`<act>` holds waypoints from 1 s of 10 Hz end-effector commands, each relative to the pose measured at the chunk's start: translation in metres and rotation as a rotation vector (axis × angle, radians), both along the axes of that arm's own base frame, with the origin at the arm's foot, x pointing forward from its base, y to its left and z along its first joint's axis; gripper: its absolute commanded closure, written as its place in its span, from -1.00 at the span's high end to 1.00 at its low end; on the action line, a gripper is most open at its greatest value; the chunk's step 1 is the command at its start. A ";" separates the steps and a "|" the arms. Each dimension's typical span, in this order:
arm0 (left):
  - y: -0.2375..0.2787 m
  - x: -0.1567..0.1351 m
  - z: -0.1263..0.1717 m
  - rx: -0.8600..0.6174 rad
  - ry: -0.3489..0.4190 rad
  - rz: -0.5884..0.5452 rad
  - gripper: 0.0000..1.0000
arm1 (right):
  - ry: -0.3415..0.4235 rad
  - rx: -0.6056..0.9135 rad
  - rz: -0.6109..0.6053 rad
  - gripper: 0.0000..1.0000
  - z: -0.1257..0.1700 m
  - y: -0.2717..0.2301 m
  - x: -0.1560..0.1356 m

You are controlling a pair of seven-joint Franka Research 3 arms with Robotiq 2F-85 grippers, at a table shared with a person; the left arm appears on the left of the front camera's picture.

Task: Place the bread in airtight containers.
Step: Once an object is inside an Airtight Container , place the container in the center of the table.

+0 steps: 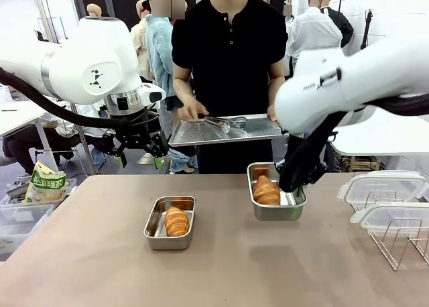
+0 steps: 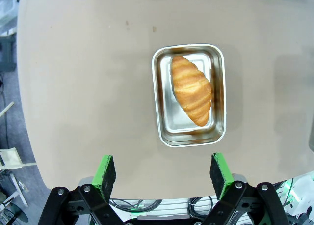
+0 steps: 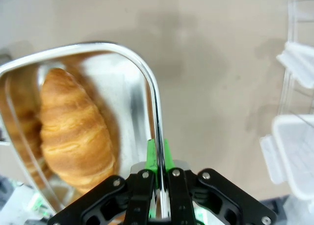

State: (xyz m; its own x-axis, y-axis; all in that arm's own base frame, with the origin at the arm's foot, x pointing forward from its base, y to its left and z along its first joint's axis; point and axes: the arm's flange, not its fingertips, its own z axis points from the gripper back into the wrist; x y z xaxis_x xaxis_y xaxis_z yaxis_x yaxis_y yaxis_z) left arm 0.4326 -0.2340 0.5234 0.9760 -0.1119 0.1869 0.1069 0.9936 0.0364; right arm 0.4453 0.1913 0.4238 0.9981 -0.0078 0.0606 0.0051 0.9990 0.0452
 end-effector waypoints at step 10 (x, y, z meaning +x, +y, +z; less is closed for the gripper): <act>0.001 -0.001 0.003 -0.002 -0.003 0.000 1.00 | -0.008 -0.003 0.014 -1.00 -0.094 -0.009 0.023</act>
State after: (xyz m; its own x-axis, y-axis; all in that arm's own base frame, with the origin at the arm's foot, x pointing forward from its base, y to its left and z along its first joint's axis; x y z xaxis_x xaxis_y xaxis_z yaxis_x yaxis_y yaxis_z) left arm 0.4326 -0.2340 0.5235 0.9759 -0.1118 0.1872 0.1069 0.9936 0.0363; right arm 0.4674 0.1817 0.3342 0.9992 -0.0020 0.0406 -0.0002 0.9985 0.0549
